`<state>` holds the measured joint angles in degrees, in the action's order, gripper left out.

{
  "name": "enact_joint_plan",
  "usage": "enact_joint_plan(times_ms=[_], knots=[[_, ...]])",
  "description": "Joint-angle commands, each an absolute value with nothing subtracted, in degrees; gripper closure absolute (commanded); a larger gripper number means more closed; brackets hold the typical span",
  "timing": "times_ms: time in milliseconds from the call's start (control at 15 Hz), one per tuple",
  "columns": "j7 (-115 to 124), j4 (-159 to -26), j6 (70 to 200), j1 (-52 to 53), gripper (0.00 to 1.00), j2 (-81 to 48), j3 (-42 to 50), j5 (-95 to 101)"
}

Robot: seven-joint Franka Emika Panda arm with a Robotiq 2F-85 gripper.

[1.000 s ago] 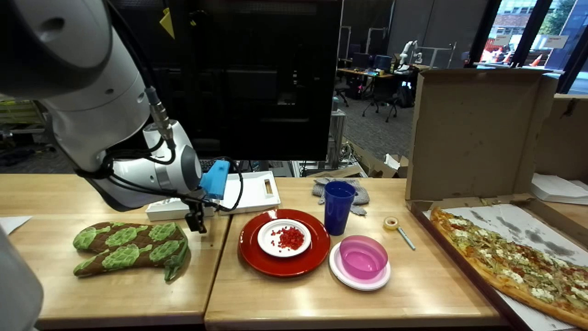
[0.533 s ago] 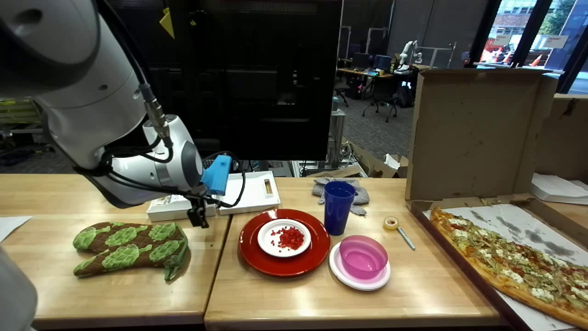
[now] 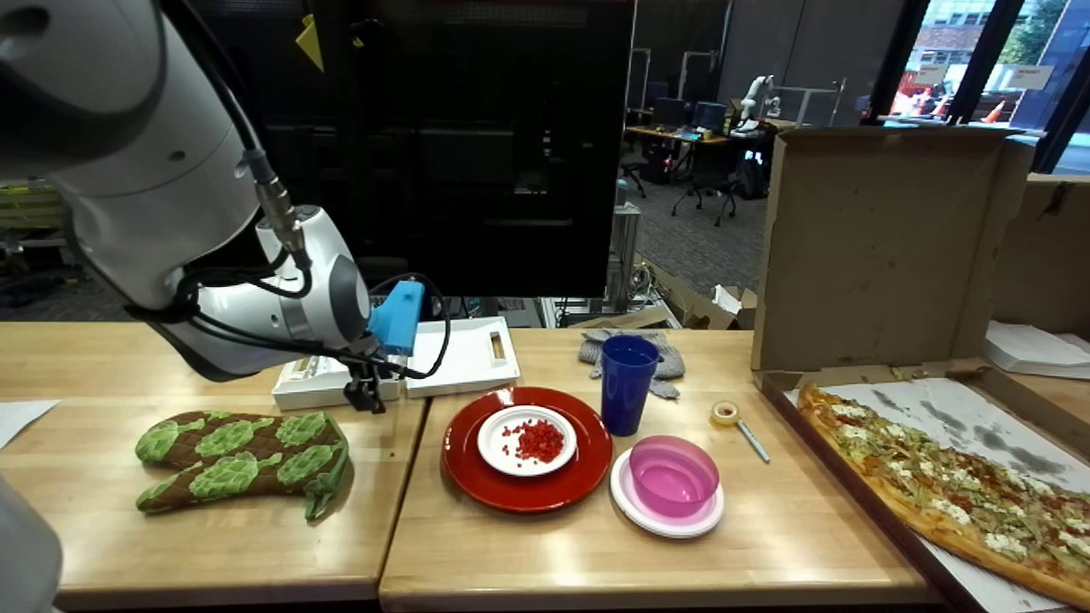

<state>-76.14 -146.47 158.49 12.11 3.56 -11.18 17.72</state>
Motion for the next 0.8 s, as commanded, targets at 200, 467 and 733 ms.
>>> enact_joint_plan(times_ms=[200,467,733], knots=[[-77.6,-146.8,157.9,13.5,0.22,4.7,-11.8,16.9],[-77.8,-145.9,157.7,14.1,0.31,3.6,-12.3,16.9],[-78.2,-145.2,157.3,14.4,0.41,2.5,-12.6,16.7]])
